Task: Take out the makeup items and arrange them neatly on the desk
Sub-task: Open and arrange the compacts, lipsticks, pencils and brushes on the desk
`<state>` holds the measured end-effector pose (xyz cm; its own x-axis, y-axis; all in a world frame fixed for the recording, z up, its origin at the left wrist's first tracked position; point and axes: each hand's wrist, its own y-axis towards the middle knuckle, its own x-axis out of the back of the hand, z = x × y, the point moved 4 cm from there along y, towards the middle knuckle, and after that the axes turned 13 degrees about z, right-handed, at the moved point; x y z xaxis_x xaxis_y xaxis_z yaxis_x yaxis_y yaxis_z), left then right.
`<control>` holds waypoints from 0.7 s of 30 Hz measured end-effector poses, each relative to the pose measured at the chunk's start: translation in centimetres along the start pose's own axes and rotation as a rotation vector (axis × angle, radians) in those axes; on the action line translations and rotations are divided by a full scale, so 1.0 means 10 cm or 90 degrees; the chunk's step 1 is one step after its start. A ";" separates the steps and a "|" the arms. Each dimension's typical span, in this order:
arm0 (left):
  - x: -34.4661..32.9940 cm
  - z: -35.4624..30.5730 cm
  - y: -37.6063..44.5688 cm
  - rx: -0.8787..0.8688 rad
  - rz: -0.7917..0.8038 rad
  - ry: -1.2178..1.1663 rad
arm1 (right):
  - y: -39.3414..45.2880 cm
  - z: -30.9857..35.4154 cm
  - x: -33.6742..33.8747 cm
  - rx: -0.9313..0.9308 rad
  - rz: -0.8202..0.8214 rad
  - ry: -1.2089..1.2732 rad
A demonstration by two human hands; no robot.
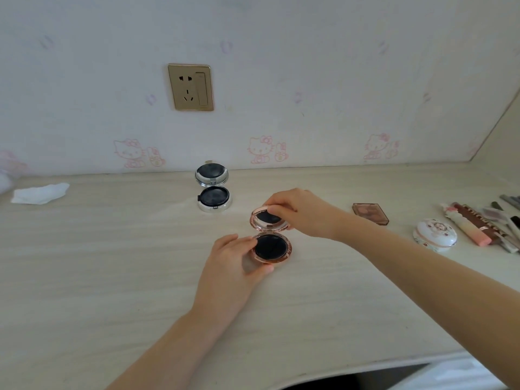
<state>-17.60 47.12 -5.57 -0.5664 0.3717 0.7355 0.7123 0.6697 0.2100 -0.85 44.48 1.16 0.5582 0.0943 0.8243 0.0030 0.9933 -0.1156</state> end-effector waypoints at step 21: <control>-0.01 0.04 0.02 0.008 0.013 0.011 | -0.02 -0.01 0.00 -0.007 0.014 0.060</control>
<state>-17.55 47.46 -5.83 -0.5444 0.3751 0.7503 0.7187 0.6698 0.1867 -0.82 44.28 1.13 0.6344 0.1093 0.7652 -0.0013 0.9901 -0.1403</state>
